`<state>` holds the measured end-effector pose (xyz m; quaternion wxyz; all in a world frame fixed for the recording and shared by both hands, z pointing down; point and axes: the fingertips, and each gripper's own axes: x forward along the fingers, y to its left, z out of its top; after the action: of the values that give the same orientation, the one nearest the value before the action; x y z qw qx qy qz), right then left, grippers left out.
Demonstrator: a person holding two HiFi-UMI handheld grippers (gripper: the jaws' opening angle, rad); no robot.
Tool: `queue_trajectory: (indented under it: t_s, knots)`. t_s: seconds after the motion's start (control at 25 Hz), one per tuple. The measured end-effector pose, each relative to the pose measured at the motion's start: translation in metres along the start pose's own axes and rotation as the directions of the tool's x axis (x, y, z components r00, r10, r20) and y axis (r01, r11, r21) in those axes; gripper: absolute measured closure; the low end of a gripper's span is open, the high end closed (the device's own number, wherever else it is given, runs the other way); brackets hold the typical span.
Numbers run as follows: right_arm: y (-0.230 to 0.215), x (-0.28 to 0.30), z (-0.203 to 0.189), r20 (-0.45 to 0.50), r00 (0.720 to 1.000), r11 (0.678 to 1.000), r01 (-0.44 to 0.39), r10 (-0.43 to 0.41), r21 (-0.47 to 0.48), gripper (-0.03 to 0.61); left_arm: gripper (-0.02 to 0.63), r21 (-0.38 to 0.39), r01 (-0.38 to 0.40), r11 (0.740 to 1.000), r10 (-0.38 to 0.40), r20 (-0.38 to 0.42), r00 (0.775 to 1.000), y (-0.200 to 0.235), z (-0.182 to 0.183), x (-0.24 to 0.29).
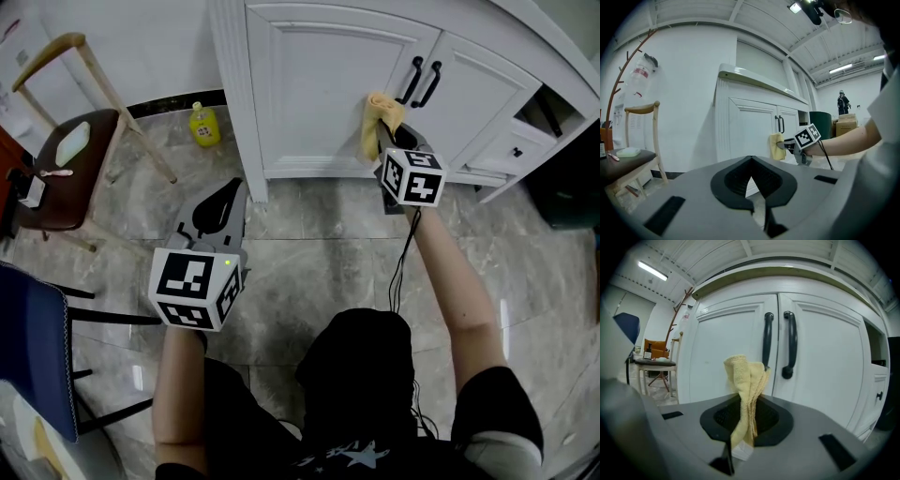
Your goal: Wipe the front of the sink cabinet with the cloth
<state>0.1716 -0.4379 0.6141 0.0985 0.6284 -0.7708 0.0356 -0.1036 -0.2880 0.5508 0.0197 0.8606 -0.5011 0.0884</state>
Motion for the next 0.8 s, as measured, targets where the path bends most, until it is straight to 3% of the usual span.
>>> queue_trajectory:
  t_s: [0.32, 0.56, 0.8]
  knots:
    - [-0.011, -0.013, -0.010, -0.018, 1.000, 1.000, 0.022, -0.022, -0.002, 0.515, 0.598, 0.011, 0.048, 0.999, -0.048, -0.018, 0.999, -0.019, -0.007, 0.006]
    - [0.053, -0.006, -0.011, -0.013, 0.993, 0.993, -0.118, 0.117, -0.016, 0.515, 0.598, 0.027, -0.005, 1.000, 0.007, -0.072, 0.997, 0.004, -0.030, -0.012]
    - [0.141, 0.020, -0.024, -0.014, 0.964, 0.964, -0.266, 0.266, 0.009, 0.515, 0.598, 0.016, -0.098, 0.995, 0.099, -0.083, 0.992, 0.044, -0.043, -0.041]
